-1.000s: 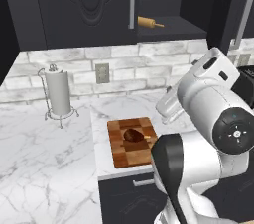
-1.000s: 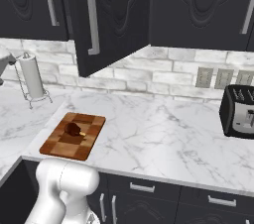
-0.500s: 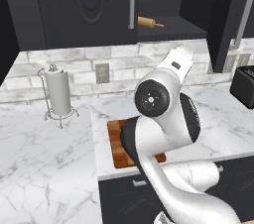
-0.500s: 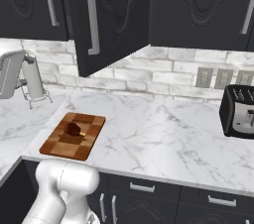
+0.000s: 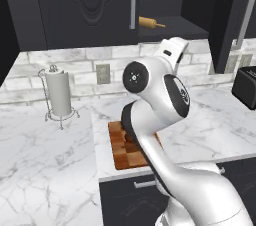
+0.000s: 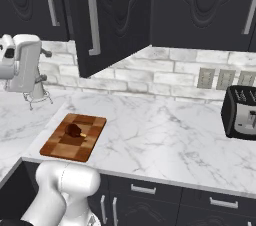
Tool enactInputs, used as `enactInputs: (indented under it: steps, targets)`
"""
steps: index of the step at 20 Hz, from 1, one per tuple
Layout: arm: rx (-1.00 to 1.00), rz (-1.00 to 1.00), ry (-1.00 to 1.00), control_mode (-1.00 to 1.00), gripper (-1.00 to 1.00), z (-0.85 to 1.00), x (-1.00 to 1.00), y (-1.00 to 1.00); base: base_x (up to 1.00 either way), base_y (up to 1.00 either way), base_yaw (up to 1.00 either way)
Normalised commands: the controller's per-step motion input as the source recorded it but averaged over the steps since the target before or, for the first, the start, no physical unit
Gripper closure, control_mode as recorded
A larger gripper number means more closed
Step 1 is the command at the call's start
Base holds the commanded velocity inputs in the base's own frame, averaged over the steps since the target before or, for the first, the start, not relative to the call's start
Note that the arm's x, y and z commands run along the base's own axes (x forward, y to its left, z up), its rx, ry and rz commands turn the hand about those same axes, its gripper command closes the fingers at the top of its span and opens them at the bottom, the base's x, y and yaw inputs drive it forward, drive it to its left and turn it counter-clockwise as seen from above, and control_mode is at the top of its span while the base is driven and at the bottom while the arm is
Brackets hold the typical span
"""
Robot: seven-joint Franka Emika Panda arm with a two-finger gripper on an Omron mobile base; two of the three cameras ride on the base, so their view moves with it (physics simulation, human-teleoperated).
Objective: Open the cabinet, retrieve the rolling pin, and place it next to the meat on the cutting board to prepare for tenderizing.
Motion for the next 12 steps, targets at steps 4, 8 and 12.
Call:
enactInputs:
  steps: [4, 8, 12]
  targets:
    - [-0.06, -0.04, 0.05, -1.00, -1.00, 0.00, 0.45, -0.30, 0.00, 0.00, 0.00]
    - [-0.03, -0.02, 0.03, -1.00, -1.00, 0.00, 0.38, -0.35, 0.00, 0.00, 0.00]
    - [-0.02, -0.01, 0.02, -1.00, -1.00, 0.00, 0.33, -0.29, 0.00, 0.00, 0.00]
